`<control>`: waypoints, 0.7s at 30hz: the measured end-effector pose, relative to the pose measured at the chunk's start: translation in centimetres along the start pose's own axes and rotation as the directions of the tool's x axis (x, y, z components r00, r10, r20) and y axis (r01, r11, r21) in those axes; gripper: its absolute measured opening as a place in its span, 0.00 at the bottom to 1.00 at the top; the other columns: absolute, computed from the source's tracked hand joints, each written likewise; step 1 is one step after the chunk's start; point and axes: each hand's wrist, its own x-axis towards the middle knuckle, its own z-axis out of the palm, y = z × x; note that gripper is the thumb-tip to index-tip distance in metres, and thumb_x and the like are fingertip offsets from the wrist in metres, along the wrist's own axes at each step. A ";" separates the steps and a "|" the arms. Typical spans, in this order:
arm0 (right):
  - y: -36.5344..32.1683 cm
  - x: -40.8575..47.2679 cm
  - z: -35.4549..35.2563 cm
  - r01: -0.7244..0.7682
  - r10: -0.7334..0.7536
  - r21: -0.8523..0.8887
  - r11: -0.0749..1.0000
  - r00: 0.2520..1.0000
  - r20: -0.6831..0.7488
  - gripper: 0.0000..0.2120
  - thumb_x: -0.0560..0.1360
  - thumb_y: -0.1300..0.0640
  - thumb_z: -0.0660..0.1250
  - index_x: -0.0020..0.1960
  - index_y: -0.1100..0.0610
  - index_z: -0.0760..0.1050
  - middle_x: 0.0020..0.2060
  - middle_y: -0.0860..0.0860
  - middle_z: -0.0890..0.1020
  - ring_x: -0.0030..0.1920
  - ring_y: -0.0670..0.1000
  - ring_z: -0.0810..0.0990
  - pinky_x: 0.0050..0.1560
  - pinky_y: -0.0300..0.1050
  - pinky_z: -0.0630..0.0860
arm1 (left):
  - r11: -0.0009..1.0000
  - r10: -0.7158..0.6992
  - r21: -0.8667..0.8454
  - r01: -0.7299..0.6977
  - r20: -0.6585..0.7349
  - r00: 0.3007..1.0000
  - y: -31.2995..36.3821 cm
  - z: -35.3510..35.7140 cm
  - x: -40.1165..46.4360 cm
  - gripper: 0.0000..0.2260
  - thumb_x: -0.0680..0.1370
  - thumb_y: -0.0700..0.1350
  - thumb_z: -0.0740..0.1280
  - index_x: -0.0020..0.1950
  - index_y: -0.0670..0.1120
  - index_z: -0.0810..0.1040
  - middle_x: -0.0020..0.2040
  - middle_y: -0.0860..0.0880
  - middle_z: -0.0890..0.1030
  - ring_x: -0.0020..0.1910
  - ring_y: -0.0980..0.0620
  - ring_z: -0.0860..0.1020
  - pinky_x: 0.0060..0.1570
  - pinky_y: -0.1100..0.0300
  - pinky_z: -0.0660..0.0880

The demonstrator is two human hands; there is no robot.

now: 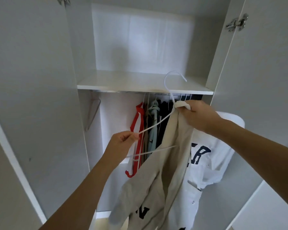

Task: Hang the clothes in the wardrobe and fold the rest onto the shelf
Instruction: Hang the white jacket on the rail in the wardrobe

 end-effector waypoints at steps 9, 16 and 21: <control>1.5 -1.2 0.3 0.092 -0.106 -0.093 0.991 0.982 -0.156 0.21 0.80 0.49 0.55 0.29 0.52 0.61 0.27 0.50 0.73 0.30 0.53 0.72 0.31 0.42 0.63 | 0.985 0.103 0.171 0.008 -0.626 0.773 -4.2 7.8 -4.9 0.26 0.73 0.51 0.69 0.66 0.44 0.66 0.63 0.44 0.68 0.59 0.50 0.67 0.57 0.50 0.73; 4.3 -2.9 -0.2 -0.049 0.054 0.027 0.998 0.975 -0.216 0.21 0.80 0.49 0.54 0.31 0.55 0.65 0.31 0.55 0.76 0.34 0.58 0.74 0.34 0.46 0.68 | 0.938 -0.219 -0.316 0.142 -0.224 0.950 -3.6 14.9 -7.5 0.32 0.74 0.47 0.72 0.71 0.56 0.56 0.67 0.53 0.63 0.65 0.55 0.68 0.60 0.61 0.72; 6.3 -4.3 -1.0 -0.020 0.037 0.060 0.998 0.951 -0.307 0.18 0.80 0.49 0.55 0.34 0.55 0.64 0.32 0.56 0.75 0.37 0.60 0.74 0.38 0.49 0.69 | 0.900 -0.435 0.107 0.422 0.273 0.858 -5.6 18.8 -7.7 0.19 0.70 0.55 0.68 0.55 0.49 0.66 0.47 0.50 0.75 0.44 0.52 0.76 0.43 0.55 0.76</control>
